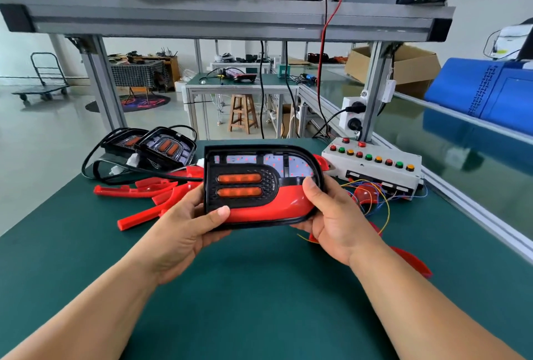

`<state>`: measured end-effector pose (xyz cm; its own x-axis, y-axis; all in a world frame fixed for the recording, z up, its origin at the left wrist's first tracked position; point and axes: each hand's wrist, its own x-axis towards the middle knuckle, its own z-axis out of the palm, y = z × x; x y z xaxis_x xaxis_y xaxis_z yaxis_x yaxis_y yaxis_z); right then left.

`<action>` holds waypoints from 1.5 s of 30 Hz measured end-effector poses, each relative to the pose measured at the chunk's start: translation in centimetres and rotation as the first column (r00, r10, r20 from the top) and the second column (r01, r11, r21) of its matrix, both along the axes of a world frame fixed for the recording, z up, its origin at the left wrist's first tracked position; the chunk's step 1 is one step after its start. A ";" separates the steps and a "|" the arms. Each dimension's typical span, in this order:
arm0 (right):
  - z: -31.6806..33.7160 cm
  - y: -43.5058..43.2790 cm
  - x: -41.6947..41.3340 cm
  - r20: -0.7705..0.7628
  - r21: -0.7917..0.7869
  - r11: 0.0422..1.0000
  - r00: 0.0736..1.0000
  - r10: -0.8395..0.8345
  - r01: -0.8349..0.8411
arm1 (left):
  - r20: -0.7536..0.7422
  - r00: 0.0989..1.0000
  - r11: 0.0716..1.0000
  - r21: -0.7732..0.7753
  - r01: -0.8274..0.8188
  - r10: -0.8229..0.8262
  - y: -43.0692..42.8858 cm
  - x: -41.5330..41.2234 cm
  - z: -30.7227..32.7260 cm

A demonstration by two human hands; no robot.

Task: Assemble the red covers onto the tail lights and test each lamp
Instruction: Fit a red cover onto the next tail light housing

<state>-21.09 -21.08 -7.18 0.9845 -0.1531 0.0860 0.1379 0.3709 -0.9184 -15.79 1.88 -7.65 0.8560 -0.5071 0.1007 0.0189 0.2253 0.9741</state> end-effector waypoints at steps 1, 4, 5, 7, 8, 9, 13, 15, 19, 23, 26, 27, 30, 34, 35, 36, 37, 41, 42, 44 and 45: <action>-0.1 0.1 0.0 0.001 -0.012 1.000 1.000 -0.008 0.008 | 0.001 1.000 1.000 -0.004 -0.012 0.012 0.1 0.0 -0.2; -0.3 0.4 0.1 -0.003 -0.016 1.000 1.000 -0.024 0.024 | 0.001 0.999 0.999 -0.024 -0.040 0.040 0.2 -0.2 -0.3; -0.4 0.4 0.2 -0.006 -0.015 1.000 1.000 -0.025 0.025 | 0.002 0.999 0.999 -0.027 -0.045 0.045 0.1 -0.2 -0.4; -0.4 0.4 0.2 -0.009 -0.011 1.000 1.000 -0.018 0.018 | 0.003 0.999 0.998 -0.035 -0.051 0.051 0.0 -0.3 -0.4; -0.5 0.4 0.2 -0.010 -0.006 1.000 1.000 -0.014 0.014 | 0.004 0.999 0.998 -0.036 -0.053 0.054 0.0 -0.3 -0.5; -0.5 0.4 0.2 -0.008 -0.002 1.000 1.000 -0.012 0.012 | 0.004 0.998 0.998 -0.032 -0.056 0.056 0.0 -0.3 -0.5; -0.5 0.5 0.2 0.001 -0.002 1.000 1.000 -0.010 0.010 | 0.008 0.998 0.998 -0.008 -0.061 0.061 0.2 -0.1 -0.7; -0.5 0.5 0.3 0.002 -0.003 1.000 1.000 -0.011 0.011 | 0.005 0.998 0.998 -0.004 -0.063 0.063 0.2 0.0 -0.7; -0.5 0.6 0.2 0.013 0.008 1.000 1.000 -0.002 0.002 | -0.002 0.998 0.998 -0.013 -0.060 0.060 0.2 0.0 -0.7; -0.4 0.6 0.2 0.023 -0.001 1.000 1.000 -0.002 0.002 | -0.003 0.998 0.998 -0.018 -0.058 0.058 0.1 -0.2 -0.7; -0.6 0.8 0.1 0.005 0.032 0.999 0.999 0.038 -0.038 | -0.025 0.998 0.997 -0.051 -0.057 0.055 0.0 -0.2 -0.8; -0.6 0.8 0.1 -0.007 0.055 0.997 0.998 0.058 -0.057 | -0.024 0.998 0.997 -0.057 -0.054 0.053 0.0 -0.2 -0.9; -0.6 0.7 0.1 -0.040 0.155 0.981 0.991 0.124 -0.117 | -0.009 1.000 0.997 -0.069 -0.029 0.029 0.1 -0.1 -0.8; -0.6 0.5 0.1 -0.019 0.258 0.950 0.982 0.189 -0.178 | -0.014 1.000 0.994 -0.106 0.014 -0.016 0.0 -0.2 -0.9; -0.6 0.5 0.0 -0.008 0.271 0.944 0.980 0.199 -0.190 | -0.015 1.000 0.993 -0.116 0.025 -0.027 -0.1 -0.2 -0.9; -0.6 0.5 0.0 0.004 0.276 0.941 0.979 0.206 -0.199 | -0.011 0.999 0.992 -0.122 0.032 -0.033 -0.3 -0.3 -0.9; -0.5 0.5 0.0 0.016 0.270 0.941 0.978 0.207 -0.203 | -0.002 1.000 0.992 -0.122 0.029 -0.030 -0.4 -0.4 -0.9; -0.3 0.7 0.1 0.056 0.245 0.949 0.980 0.189 -0.197 | 0.030 0.999 0.994 -0.106 -0.008 0.011 -0.6 -0.4 -1.1; -0.3 0.7 0.1 0.064 0.236 0.952 0.981 0.183 -0.193 | 0.030 0.999 0.994 -0.105 -0.014 0.017 -0.7 -0.4 -1.1; -0.2 0.7 0.1 0.081 0.218 0.957 0.981 0.178 -0.192 | 0.024 0.999 0.994 -0.108 -0.024 0.027 -0.7 -0.4 -1.2; -0.2 0.7 0.1 0.084 0.212 0.959 0.981 0.174 -0.188 | 0.021 0.999 0.993 -0.111 -0.026 0.028 -0.7 -0.4 -1.3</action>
<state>-21.03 -20.33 -7.38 0.9909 0.0051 0.1345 0.1061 0.5851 -0.8040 -16.20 1.17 -8.92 0.8662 -0.4683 0.1743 -0.0101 0.3323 0.9431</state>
